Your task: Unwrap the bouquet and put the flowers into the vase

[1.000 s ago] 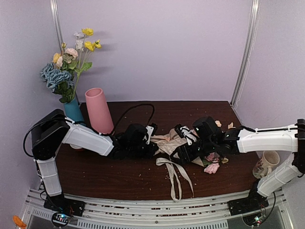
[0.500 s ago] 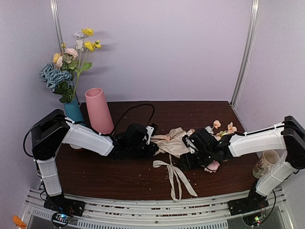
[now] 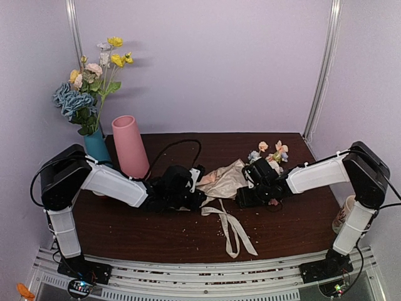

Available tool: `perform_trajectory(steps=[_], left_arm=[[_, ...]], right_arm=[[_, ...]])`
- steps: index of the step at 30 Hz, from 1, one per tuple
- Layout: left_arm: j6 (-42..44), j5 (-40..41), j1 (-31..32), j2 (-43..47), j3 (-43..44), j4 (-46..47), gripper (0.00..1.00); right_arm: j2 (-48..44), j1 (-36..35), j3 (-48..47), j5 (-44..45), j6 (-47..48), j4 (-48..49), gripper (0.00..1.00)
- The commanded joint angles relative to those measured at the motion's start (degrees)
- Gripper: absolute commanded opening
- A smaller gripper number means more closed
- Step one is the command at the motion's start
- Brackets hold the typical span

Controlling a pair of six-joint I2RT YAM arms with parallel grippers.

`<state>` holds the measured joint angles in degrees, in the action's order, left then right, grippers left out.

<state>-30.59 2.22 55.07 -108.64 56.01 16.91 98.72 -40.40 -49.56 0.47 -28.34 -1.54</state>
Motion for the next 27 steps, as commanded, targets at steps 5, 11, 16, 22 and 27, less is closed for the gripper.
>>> perform_trajectory(steps=[5, 11, 16, 22, 27], left_arm=[[-0.96, -2.63, -0.13, 0.29, 1.44, 2.51, 0.04], [1.92, -1.3, -0.09, 6.22, 1.95, -2.17, 0.55], [7.88, 7.62, -0.18, 13.99, 4.92, -11.28, 0.83], [16.82, 12.5, -2.07, 13.66, 10.4, -21.26, 0.94], [19.88, 8.44, -4.51, 9.36, 12.54, -23.18, 0.89]], right_arm=[[6.79, 4.44, -8.25, 0.61, 3.23, -1.96, 0.66], [0.32, 5.19, -5.95, 1.36, 5.31, -6.45, 0.66], [-7.34, 5.16, -2.16, -2.18, 4.88, -9.44, 0.69], [-16.12, 5.17, -0.33, -3.63, 5.85, -13.54, 0.73], [-21.52, 5.22, -0.24, -2.77, 6.19, -13.98, 0.74]])
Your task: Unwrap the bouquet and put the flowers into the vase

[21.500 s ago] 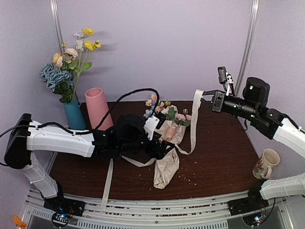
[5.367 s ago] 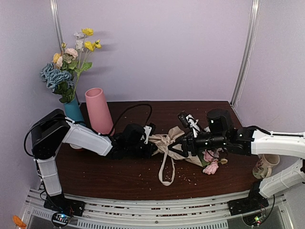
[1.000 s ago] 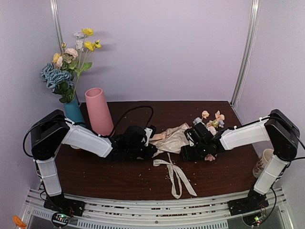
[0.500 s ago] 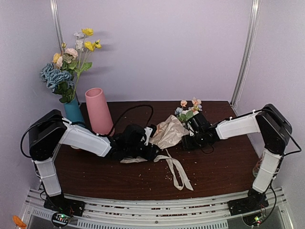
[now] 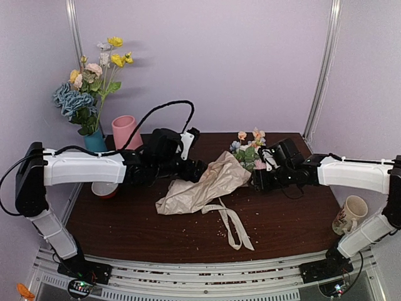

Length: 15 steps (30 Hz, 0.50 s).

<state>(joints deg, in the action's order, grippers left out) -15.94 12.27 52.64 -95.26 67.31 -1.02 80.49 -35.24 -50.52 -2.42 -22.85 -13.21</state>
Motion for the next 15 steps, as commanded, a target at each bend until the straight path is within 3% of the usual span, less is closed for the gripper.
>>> perform_trajectory(steps=[1, 5, 9, 15], left_arm=[[5.54, -3.07, -2.69, -4.43, 1.26, -4.81, 0.88], [7.46, -9.61, -4.24, -6.09, 1.23, -2.97, 0.86], [9.0, -12.01, -5.05, -9.1, 3.13, -3.1, 0.79], [12.12, -20.18, -4.98, -9.79, 3.36, -1.82, 0.42]], right_arm=[[-4.0, 0.09, 0.74, -0.01, 0.7, -2.26, 0.74], [-6.23, 0.09, 1.12, -1.37, 0.85, -2.05, 0.74], [-8.34, 0.04, 1.31, -3.13, 0.8, -0.83, 0.74], [-11.07, 0.07, 0.57, -4.5, 1.39, -0.85, 0.71]])
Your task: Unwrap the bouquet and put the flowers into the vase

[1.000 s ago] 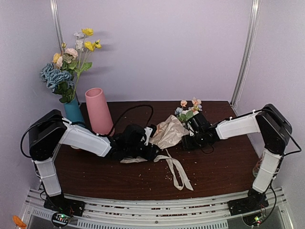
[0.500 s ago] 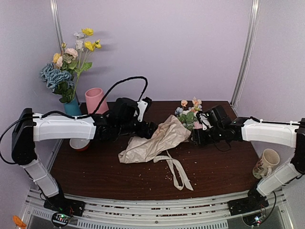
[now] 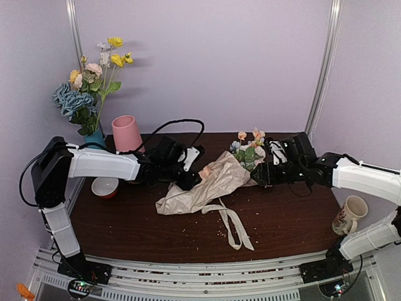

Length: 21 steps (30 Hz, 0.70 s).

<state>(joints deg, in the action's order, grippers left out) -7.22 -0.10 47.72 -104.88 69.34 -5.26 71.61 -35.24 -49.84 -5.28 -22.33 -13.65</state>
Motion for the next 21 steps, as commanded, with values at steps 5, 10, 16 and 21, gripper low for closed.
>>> perform_trajectory(steps=[5, 10, 16, 21], left_arm=[[5.08, -15.76, -0.01, 1.13, -0.22, 3.52, 0.11], [6.72, -18.71, 2.11, 4.16, -2.66, 3.91, 0.0], [7.9, -25.75, 5.59, 5.62, -5.58, 4.74, 0.0], [7.95, -27.83, 9.04, 3.77, -6.67, 4.76, 0.0]], right_arm=[[-4.13, 0.07, -1.98, -5.12, 1.34, 0.77, 0.69], [-5.11, 0.09, -4.69, -7.82, 1.92, 2.53, 0.68], [-1.99, 0.01, -8.3, -14.18, 1.33, 4.73, 0.68], [1.95, -0.15, -7.51, -18.21, -2.09, 8.57, 0.64]])
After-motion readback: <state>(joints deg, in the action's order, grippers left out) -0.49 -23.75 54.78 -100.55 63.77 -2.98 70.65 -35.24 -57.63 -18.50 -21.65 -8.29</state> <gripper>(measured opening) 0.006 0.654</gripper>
